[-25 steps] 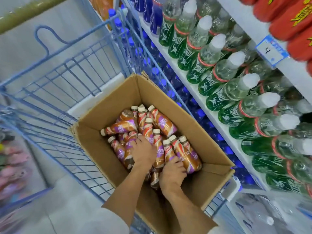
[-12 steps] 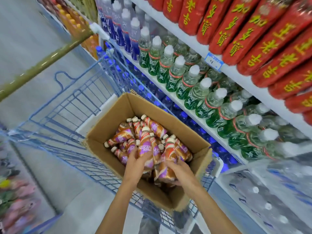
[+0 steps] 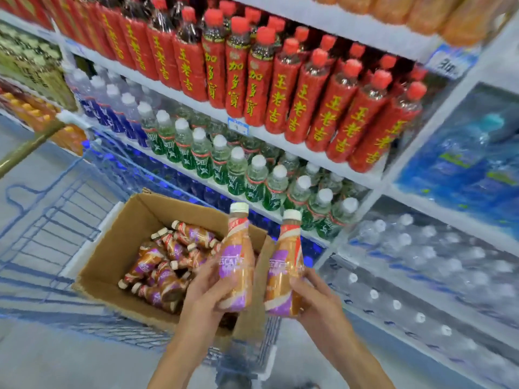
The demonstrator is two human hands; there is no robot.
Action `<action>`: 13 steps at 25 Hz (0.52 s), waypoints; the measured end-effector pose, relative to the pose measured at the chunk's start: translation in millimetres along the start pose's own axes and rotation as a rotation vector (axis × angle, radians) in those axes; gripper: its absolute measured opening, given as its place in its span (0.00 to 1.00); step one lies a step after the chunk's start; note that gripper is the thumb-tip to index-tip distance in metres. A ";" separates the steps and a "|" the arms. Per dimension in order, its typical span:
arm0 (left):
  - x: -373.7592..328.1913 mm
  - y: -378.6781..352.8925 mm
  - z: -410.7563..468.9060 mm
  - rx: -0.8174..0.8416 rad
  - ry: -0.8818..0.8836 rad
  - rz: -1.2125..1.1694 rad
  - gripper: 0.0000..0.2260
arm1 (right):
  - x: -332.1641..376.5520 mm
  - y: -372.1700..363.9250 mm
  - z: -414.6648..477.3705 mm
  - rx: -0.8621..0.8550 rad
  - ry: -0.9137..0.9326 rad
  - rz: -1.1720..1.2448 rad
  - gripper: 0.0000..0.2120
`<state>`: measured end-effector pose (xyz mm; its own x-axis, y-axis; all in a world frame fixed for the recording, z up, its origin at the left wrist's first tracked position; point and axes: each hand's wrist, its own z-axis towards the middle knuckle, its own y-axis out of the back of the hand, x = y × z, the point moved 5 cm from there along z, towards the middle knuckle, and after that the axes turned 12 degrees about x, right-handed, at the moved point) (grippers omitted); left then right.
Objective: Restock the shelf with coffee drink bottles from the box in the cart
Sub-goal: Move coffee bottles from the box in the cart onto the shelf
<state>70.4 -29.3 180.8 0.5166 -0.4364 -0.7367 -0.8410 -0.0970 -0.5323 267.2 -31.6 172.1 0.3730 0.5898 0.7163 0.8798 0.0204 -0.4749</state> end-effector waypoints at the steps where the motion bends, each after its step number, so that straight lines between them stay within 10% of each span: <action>1: 5.9 -20.8 0.3 0.045 -0.004 0.023 0.44 | 11.7 12.5 -16.8 0.008 0.043 0.030 0.44; 13: 117.2 -306.0 -30.8 0.407 -0.046 0.221 0.38 | 113.2 196.3 -208.6 -0.200 0.401 -0.048 0.40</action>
<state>383.3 -78.3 270.2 0.3461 -0.3662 -0.8638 -0.8049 0.3571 -0.4739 543.6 -129.3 266.6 0.3804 0.2314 0.8954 0.9238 -0.1400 -0.3563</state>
